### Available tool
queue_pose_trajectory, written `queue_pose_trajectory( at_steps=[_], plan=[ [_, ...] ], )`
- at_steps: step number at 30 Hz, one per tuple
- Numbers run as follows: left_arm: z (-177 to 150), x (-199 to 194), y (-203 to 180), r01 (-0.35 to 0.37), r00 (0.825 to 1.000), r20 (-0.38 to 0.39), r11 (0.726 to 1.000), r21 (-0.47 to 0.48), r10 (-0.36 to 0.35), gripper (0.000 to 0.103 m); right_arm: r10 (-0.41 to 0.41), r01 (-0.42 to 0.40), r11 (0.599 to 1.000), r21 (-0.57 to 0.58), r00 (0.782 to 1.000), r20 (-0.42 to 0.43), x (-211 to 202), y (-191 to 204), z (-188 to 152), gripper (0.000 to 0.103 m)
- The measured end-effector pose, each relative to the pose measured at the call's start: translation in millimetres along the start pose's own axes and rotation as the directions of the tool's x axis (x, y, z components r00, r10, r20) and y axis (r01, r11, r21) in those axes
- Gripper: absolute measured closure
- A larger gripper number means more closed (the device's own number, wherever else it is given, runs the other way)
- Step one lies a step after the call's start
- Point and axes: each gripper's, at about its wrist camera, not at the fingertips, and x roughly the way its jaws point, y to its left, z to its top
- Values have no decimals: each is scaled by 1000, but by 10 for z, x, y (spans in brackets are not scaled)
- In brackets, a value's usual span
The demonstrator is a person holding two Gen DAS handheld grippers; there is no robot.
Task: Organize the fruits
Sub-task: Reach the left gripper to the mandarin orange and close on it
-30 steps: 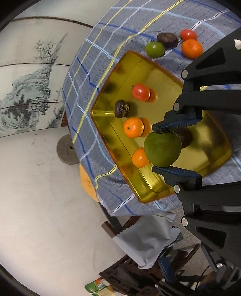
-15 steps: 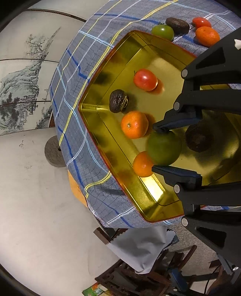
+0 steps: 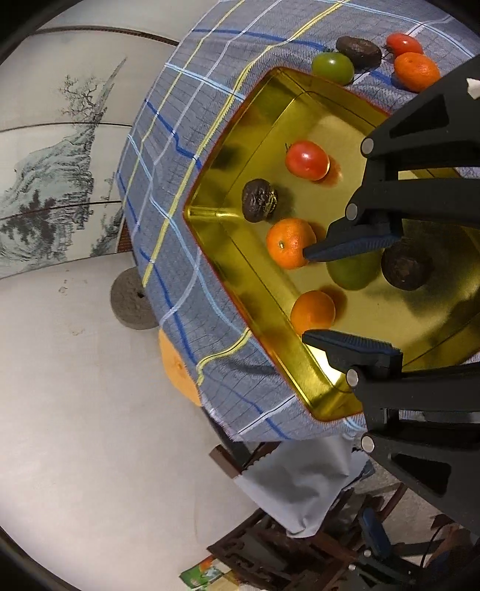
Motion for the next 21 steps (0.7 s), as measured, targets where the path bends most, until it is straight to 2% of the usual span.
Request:
queue_pose_trajectory(
  at_steps=[6,12,16,21],
  plan=[
    [2,-13,-40,-5,1000,3,1000,9,5,31,34,-36,999,25,995,91,-316,-10,-99,54],
    [17,-73,-150,-10,1000,10,999,36,9,31,21,-28,998,53,992,127,-607,-86,-369,52],
    [35,-107,-229,-8,1000,14,998,56,8,31,-41,34,998,57,990,133,-832,-234,-642,46],
    [65,-156,-378,7,1000,18,996,92,-9,31,-192,181,977,112,977,94,-1108,-689,-1045,41]
  ],
)
